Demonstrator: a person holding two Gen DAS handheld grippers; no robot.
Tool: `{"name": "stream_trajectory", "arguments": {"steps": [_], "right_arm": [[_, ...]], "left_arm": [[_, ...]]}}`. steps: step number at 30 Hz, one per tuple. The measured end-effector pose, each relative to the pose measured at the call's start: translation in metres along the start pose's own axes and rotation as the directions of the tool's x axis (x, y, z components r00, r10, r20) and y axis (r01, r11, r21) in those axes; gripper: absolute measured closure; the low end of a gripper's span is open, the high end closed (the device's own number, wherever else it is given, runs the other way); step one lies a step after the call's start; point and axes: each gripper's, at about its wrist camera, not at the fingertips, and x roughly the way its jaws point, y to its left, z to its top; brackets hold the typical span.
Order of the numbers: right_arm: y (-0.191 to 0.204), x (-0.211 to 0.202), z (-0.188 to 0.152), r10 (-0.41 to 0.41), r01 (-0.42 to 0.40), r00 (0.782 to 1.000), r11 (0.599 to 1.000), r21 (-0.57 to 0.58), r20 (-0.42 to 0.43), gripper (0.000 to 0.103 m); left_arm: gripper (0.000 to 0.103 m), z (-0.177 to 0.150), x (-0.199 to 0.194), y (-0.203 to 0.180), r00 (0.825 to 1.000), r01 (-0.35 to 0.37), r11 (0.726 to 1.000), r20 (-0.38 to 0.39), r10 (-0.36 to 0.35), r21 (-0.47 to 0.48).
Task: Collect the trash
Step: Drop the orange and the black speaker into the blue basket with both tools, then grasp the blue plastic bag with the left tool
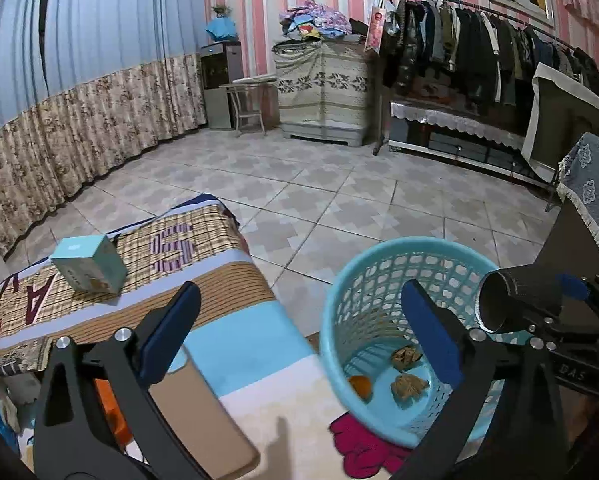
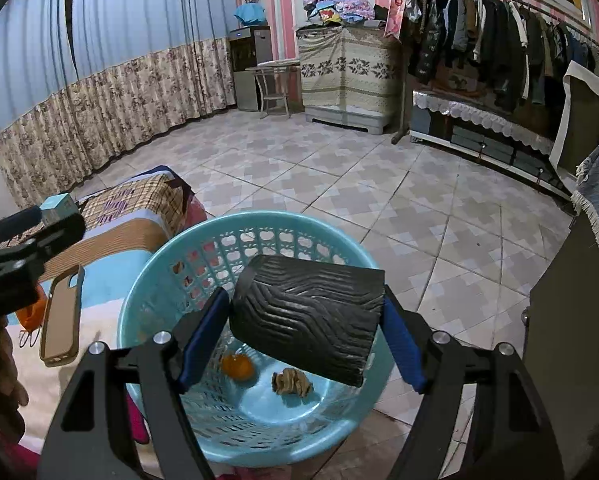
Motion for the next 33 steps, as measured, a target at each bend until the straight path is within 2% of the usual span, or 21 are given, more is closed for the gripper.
{"name": "stream_trajectory", "arguments": {"steps": [10, 11, 12, 13, 17, 21, 27, 33], "right_arm": [[0.021, 0.023, 0.0, 0.0, 0.0, 1.0, 1.0, 0.012, -0.014, 0.028], [0.021, 0.023, 0.001, -0.004, 0.004, 1.0, 1.0, 0.017, -0.011, 0.026], [0.022, 0.022, 0.003, -0.015, 0.015, 1.0, 1.0, 0.021, -0.001, 0.016], [0.023, 0.02, 0.005, -0.023, 0.023, 1.0, 1.0, 0.021, 0.009, 0.012], [0.026, 0.009, 0.014, -0.047, 0.046, 0.998, 0.999, 0.012, 0.04, 0.007], [0.036, -0.007, 0.018, -0.044, 0.044, 0.996, 0.999, 0.01, 0.075, 0.005], [0.083, -0.034, 0.012, 0.001, 0.006, 0.993, 0.999, -0.052, 0.12, 0.005], [0.134, -0.044, -0.005, 0.062, -0.053, 0.992, 0.995, -0.09, 0.106, 0.005]], "left_arm": [[0.006, -0.012, -0.009, 0.032, 1.0, -0.018, 0.999, -0.008, 0.018, -0.038], [0.006, -0.012, -0.011, 0.035, 1.0, -0.014, 0.999, -0.007, 0.014, -0.047], [0.006, -0.012, -0.013, 0.037, 1.0, -0.013, 0.998, -0.003, 0.013, -0.053], [0.006, -0.012, -0.016, 0.041, 1.0, -0.015, 0.998, 0.005, 0.015, -0.059], [0.006, -0.014, -0.03, 0.054, 0.999, -0.02, 0.997, 0.03, 0.023, -0.081], [0.006, -0.019, -0.049, 0.071, 0.996, -0.06, 0.994, 0.053, 0.065, -0.093], [0.006, -0.036, -0.088, 0.117, 0.986, -0.139, 0.982, 0.074, 0.149, -0.131], [0.006, -0.063, -0.12, 0.175, 0.969, -0.229, 0.956, 0.05, 0.242, -0.185]]}}
